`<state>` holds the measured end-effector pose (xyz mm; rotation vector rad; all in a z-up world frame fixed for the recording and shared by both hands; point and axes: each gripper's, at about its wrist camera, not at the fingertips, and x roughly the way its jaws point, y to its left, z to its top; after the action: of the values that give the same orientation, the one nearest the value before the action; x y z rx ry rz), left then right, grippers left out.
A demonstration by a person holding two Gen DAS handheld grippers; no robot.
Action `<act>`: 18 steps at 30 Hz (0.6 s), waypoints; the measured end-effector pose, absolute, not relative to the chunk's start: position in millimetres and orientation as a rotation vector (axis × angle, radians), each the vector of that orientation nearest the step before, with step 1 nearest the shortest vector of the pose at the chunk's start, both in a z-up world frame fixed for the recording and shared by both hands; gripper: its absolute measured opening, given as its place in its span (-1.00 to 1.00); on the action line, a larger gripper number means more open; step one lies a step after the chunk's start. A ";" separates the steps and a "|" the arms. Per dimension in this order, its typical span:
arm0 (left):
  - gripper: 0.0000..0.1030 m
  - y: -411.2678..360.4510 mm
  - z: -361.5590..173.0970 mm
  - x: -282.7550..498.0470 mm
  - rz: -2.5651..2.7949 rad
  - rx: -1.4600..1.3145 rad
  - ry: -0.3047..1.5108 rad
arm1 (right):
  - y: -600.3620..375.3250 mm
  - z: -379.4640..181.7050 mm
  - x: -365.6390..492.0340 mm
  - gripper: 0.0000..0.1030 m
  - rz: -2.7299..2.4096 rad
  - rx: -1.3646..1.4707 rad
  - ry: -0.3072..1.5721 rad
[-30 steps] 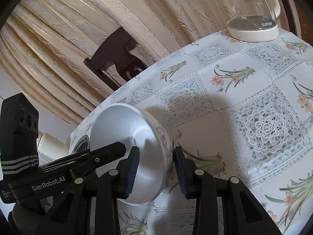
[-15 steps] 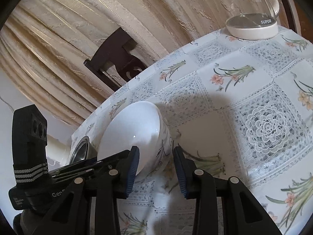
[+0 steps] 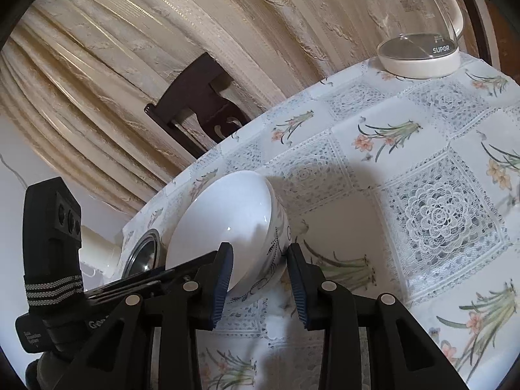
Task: Organize plates and bowls
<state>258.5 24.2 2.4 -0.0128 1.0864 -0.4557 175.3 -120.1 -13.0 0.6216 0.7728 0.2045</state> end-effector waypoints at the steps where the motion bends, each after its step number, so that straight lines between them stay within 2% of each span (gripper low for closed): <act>1: -0.18 25.1 5.4 257.5 -0.457 -0.014 1.082 | -120.0 -12.9 175.1 -0.28 0.207 0.624 0.773; 18: -0.18 67.3 43.5 232.1 -0.445 -0.028 1.018 | -86.7 15.7 164.8 -0.28 0.281 0.577 0.726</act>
<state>232.1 67.3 43.5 -0.0283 1.0183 -0.4446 164.8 -86.7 15.7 0.5774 0.7264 0.2814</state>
